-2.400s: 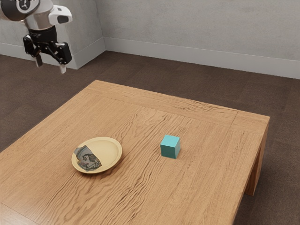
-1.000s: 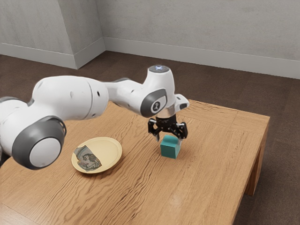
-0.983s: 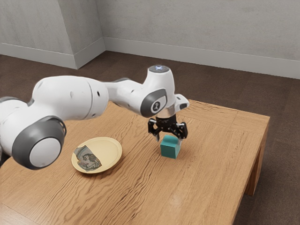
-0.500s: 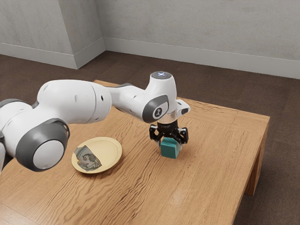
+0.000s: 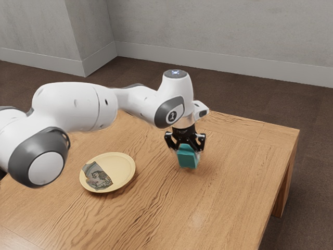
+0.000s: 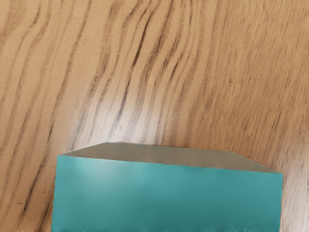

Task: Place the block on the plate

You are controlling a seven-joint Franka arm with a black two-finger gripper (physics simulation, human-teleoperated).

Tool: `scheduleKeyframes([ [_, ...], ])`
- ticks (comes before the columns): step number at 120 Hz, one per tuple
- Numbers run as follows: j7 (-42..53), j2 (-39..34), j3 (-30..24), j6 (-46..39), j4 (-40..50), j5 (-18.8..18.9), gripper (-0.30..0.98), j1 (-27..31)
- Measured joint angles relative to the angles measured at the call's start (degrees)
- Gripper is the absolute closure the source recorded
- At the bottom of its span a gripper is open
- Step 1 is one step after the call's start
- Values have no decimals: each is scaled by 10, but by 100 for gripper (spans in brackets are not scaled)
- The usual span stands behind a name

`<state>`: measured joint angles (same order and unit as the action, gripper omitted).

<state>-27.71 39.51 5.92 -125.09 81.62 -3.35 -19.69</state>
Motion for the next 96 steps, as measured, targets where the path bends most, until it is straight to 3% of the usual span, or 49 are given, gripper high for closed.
scheduleKeyframes([
  [24,-8,-126,21,20,96,29,37,29],
  [63,-13,-289,22,35,306,40,36,117],
  [76,-10,-307,20,33,333,41,35,162],
  [96,7,-260,1,12,324,41,34,217],
])
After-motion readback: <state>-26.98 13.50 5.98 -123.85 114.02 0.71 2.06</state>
